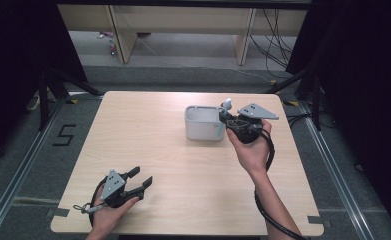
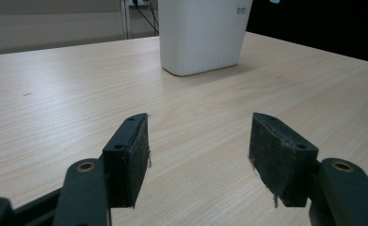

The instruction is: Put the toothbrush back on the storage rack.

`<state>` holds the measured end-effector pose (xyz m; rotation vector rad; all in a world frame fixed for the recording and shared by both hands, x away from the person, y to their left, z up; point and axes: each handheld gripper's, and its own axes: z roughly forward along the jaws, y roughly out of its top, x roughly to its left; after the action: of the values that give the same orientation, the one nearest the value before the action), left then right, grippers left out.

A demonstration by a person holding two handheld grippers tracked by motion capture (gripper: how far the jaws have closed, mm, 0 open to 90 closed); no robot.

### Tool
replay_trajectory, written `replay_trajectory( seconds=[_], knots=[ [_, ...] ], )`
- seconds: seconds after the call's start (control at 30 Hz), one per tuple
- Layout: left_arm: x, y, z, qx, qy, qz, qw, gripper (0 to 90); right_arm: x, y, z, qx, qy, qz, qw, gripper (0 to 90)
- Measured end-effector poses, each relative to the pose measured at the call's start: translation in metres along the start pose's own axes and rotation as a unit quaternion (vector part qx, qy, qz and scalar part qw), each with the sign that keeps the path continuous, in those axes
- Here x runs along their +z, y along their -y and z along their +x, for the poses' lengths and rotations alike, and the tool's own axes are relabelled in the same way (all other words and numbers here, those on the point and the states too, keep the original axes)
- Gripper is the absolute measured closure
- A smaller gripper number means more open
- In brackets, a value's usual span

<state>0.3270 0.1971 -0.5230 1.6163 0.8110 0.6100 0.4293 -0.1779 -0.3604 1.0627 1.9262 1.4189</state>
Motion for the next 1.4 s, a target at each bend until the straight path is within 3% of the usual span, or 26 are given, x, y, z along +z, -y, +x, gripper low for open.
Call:
replay_trajectory(
  seconds=[0.1, 0.3, 0.4, 0.43, 0.47, 0.53, 0.6, 0.63, 0.67, 0.93, 1.0, 1.1, 1.17, 1.23, 1.3, 1.37, 1.4],
  knots=[
    [0.000, 0.000, 0.000, -0.004, 0.000, 0.000, 1.0000, 37.7, 0.000, -0.001, -0.001, 0.007, 0.003, -0.005, 1.0000, 84.2],
    [0.000, 0.000, 0.000, -0.006, 0.001, -0.001, 1.0000, 37.6, 0.001, -0.008, -0.004, -0.015, 0.010, -0.010, 0.9998, 84.3],
    [-0.001, 0.001, -0.001, -0.014, -0.004, 0.002, 0.9999, 37.5, 0.002, -0.009, -0.004, -0.007, 0.008, -0.008, 0.9999, 84.3],
    [-0.001, 0.000, 0.001, -0.004, 0.002, 0.000, 1.0000, 37.5, 0.002, -0.012, -0.005, -0.008, 0.009, -0.012, 0.9999, 84.3],
    [-0.002, -0.001, 0.001, -0.002, -0.003, 0.011, 0.9999, 37.5, 0.002, -0.012, -0.006, -0.007, 0.011, -0.011, 0.9999, 84.2],
    [0.000, 0.000, 0.002, -0.004, 0.003, 0.000, 1.0000, 37.5, 0.002, -0.013, -0.006, -0.009, 0.015, -0.015, 0.9997, 84.3],
    [-0.001, -0.001, 0.002, 0.001, 0.000, 0.007, 1.0000, 37.4, 0.002, -0.017, -0.007, -0.008, 0.013, -0.016, 0.9998, 84.3],
    [0.000, 0.000, 0.001, -0.005, 0.002, 0.000, 1.0000, 37.4, 0.002, -0.018, -0.006, -0.002, 0.015, -0.018, 0.9997, 84.3],
    [0.000, 0.000, 0.001, -0.010, 0.002, 0.001, 0.9999, 37.4, 0.003, -0.019, -0.007, -0.010, 0.015, -0.016, 0.9997, 84.2],
    [0.000, 0.000, 0.001, -0.010, 0.001, 0.002, 0.9999, 37.6, 0.006, -0.025, -0.013, -0.017, 0.027, -0.019, 0.9993, 84.2],
    [0.000, 0.000, 0.000, -0.014, -0.001, 0.005, 0.9999, 37.6, 0.007, -0.027, -0.012, -0.001, 0.027, -0.017, 0.9995, 84.2],
    [0.000, 0.000, 0.000, -0.016, -0.001, 0.005, 0.9999, 37.6, 0.009, -0.030, -0.013, -0.010, 0.026, -0.019, 0.9994, 84.3],
    [0.000, 0.000, 0.000, -0.015, -0.001, 0.004, 0.9999, 37.6, 0.010, -0.030, -0.013, -0.010, 0.029, -0.020, 0.9993, 84.3],
    [-0.001, -0.001, 0.002, 0.002, -0.001, 0.008, 1.0000, 37.6, 0.012, -0.033, -0.013, -0.004, 0.030, -0.019, 0.9994, 84.2],
    [-0.001, -0.001, 0.002, 0.001, -0.002, 0.011, 0.9999, 37.6, 0.013, -0.033, -0.014, -0.014, 0.030, -0.025, 0.9991, 84.2],
    [-0.001, -0.001, 0.001, -0.002, -0.003, 0.011, 0.9999, 37.6, 0.014, -0.034, -0.014, -0.006, 0.033, -0.022, 0.9992, 84.2],
    [0.000, -0.001, 0.002, 0.001, -0.003, 0.010, 0.9999, 37.6, 0.015, -0.034, -0.016, -0.016, 0.037, -0.026, 0.9989, 84.2]
  ],
)
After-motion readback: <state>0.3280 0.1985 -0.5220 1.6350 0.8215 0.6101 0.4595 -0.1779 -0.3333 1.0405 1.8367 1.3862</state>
